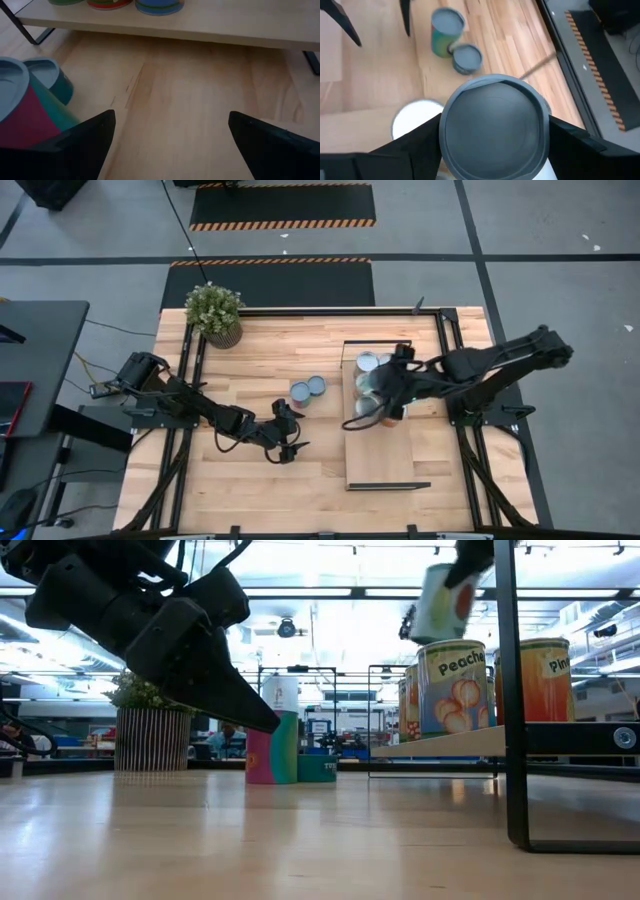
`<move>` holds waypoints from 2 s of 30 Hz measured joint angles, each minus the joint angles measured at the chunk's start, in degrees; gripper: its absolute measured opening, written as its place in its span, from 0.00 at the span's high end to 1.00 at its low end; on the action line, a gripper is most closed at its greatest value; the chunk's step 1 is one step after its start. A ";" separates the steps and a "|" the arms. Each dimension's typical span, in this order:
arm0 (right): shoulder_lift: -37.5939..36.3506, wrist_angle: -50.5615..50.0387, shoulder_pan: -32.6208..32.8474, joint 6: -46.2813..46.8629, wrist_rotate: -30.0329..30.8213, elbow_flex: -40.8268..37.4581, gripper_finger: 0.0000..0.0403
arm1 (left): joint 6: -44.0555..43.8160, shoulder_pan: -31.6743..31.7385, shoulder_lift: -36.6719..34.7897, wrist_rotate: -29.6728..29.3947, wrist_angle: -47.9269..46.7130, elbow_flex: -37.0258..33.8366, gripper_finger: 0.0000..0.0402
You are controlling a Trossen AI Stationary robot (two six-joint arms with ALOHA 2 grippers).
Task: Pick and place cans onto a shelf
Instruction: Put the canned mixed fruits on the shelf
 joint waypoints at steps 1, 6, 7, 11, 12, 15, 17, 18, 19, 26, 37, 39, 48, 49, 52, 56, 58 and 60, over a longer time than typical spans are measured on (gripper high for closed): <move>-1.31 -0.17 0.00 0.65 0.00 -1.23 0.25 | 0.00 0.00 0.00 0.00 0.00 0.00 0.01; -7.60 0.03 0.00 2.55 0.11 -5.37 0.25 | 0.24 0.00 0.01 0.00 -0.02 0.00 0.01; -8.74 -0.22 0.00 2.74 0.17 -6.10 0.25 | 0.53 0.00 0.01 0.00 -0.02 0.00 0.01; -11.70 -2.61 -0.44 4.38 1.11 -8.83 0.25 | 0.53 0.00 0.00 0.00 -0.31 0.00 0.01; -12.22 -2.79 -0.61 4.80 1.12 -9.65 0.25 | 0.38 0.00 0.00 0.00 -0.30 0.00 0.01; -13.50 -2.87 -1.08 5.72 1.14 -12.37 0.25 | -0.02 0.00 0.00 0.00 -0.33 0.00 0.01; -14.02 -2.68 -1.35 6.38 1.09 -14.05 0.25 | -0.04 0.00 0.00 0.00 -0.33 0.00 0.01; -14.33 -2.36 -1.43 6.59 0.86 -14.75 0.25 | -0.04 0.00 0.01 0.00 -0.34 0.00 0.01; -14.61 -2.33 -1.46 6.92 0.34 -15.35 0.25 | -0.04 0.00 0.01 0.00 -0.35 0.00 0.01; -14.78 -2.70 -1.68 7.95 -1.61 -16.66 0.25 | -0.04 0.00 0.00 0.00 -0.37 0.00 0.01; -14.67 -0.52 -2.07 8.54 -3.43 -18.92 0.25 | -0.07 0.00 0.00 0.02 -0.34 0.00 0.01; -14.65 1.49 -2.67 8.52 -4.13 -20.27 0.25 | -0.07 0.00 0.01 0.02 -0.33 0.00 0.01; -14.55 5.42 -6.22 8.50 -9.78 -22.06 0.20 | -0.07 0.00 0.01 0.00 -0.32 0.00 0.01; -14.34 5.65 -6.59 8.49 -10.25 -22.13 0.19 | -0.07 0.00 0.01 0.01 -0.31 0.00 0.01; -13.47 6.33 -7.48 8.29 -11.17 -22.17 0.17 | -0.04 0.00 0.02 0.00 -0.26 0.00 0.01; -12.00 7.62 -8.40 7.61 -11.49 -22.19 0.16 | -0.02 0.00 0.00 0.00 -0.28 0.00 0.01; -11.32 8.06 -8.79 7.26 -12.22 -22.17 0.16 | -0.02 0.00 0.01 0.00 -0.25 0.00 0.01; -10.78 8.10 -9.26 7.18 -12.83 -22.17 0.16 | 0.00 0.00 0.00 0.00 -0.22 0.00 0.01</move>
